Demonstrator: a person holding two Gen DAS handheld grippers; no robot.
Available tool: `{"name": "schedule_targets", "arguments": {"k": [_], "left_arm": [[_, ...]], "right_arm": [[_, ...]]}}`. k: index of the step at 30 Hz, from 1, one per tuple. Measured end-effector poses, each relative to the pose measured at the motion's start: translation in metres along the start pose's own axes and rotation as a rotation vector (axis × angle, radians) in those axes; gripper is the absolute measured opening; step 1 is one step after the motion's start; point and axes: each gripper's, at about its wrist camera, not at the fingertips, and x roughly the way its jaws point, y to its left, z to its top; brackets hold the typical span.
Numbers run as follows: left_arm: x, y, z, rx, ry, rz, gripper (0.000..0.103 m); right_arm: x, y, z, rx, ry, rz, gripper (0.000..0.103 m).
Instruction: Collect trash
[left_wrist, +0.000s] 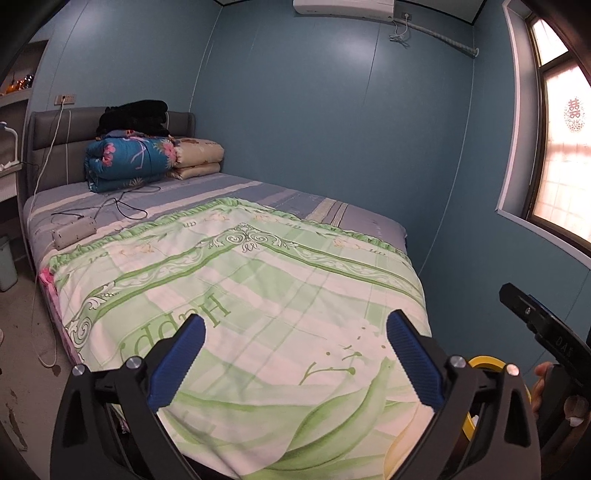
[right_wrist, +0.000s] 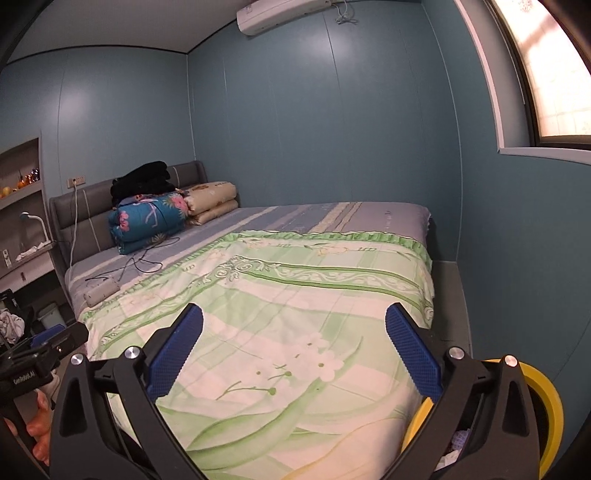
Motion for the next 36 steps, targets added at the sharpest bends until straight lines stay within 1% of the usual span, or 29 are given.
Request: {"name": "schedule_targets", "arguments": {"k": [3,11,18,36], "left_arm": [[-0.011,-0.002,-0.002,0.007,-0.028,0.019,0.095],[-0.033,-0.007,-0.003,0.012,-0.078,0.005,0.095],[-0.044,-0.013,-0.007,0.016,-0.105,-0.016,0.095],[-0.046,-0.01,-0.007,0.0,-0.108,-0.021,0.095]], "right_arm": [[-0.003,0.003,-0.002,-0.002,-0.012,0.002,0.095],[-0.01,0.01,-0.006,0.001,-0.034,0.005,0.095],[-0.013,0.01,-0.01,0.008,-0.035,0.006,0.095],[-0.013,0.004,-0.012,0.025,-0.023,-0.004,0.095]]}}
